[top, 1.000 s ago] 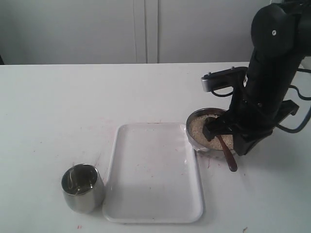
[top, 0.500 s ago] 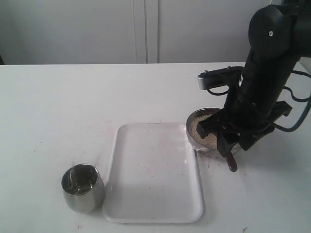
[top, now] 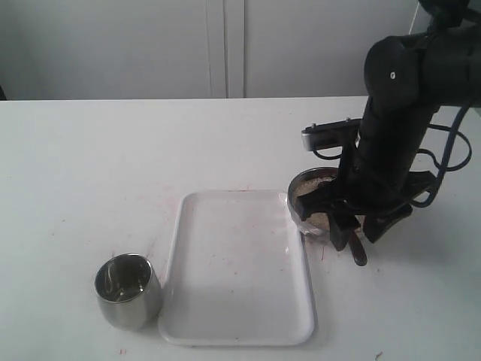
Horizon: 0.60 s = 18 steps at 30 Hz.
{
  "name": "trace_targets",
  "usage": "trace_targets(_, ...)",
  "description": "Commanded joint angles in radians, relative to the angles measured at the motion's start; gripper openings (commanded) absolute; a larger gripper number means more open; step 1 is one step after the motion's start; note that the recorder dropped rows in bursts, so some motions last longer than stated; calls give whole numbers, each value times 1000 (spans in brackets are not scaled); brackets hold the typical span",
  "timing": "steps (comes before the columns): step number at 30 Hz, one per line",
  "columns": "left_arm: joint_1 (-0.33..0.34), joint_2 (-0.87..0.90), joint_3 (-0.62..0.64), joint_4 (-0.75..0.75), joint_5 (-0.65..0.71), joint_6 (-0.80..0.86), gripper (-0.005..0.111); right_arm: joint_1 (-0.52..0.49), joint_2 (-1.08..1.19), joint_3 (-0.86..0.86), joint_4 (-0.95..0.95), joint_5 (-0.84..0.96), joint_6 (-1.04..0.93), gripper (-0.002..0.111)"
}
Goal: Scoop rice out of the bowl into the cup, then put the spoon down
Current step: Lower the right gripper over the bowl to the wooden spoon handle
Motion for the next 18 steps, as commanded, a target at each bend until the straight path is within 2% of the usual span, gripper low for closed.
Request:
trace_targets(1, -5, 0, 9, -6, 48, -6, 14, 2, 15, 0, -41, 11, 36, 46)
trace_targets(14, -5, 0, 9, -6, 48, -6, 14, 2, 40, 10, -41, -8, 38, 46)
trace_targets(18, -5, 0, 9, -6, 48, -6, 14, 2, 40, 10, -41, -21, 40, 43)
